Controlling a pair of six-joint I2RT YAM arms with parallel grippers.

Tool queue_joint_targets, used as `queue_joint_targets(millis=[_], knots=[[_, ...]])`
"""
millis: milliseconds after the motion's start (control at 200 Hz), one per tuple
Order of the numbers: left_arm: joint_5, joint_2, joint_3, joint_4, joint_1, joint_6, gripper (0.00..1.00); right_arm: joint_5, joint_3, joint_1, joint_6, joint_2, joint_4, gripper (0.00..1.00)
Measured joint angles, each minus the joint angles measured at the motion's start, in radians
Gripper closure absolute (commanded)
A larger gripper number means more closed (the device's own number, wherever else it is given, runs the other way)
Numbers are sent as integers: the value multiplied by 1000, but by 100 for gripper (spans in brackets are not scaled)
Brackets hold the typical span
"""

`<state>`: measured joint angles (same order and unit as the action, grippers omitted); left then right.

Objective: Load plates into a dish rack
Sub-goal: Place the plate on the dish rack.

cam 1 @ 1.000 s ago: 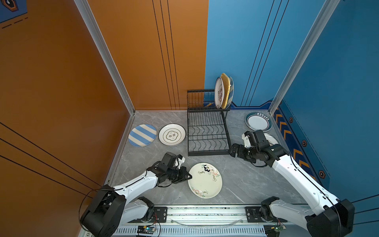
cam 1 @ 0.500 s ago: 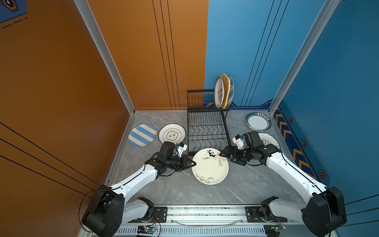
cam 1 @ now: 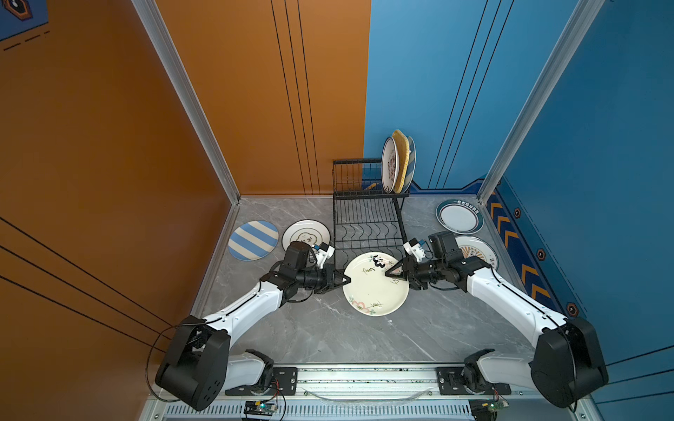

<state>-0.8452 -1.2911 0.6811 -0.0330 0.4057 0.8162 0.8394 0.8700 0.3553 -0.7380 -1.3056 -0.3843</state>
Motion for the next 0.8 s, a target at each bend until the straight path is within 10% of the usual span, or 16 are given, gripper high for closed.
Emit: queue_joint_targets(millis=[355, 581, 801], knots=[[-43, -18, 8, -9, -45, 50, 100, 35, 3, 5, 13, -19, 57, 100], [-49, -20, 20, -23, -59, 18, 42, -25, 48, 21, 8, -19, 0, 100], [20, -20, 129, 121, -94, -95, 18, -270, 244, 56, 70, -19, -233, 100]])
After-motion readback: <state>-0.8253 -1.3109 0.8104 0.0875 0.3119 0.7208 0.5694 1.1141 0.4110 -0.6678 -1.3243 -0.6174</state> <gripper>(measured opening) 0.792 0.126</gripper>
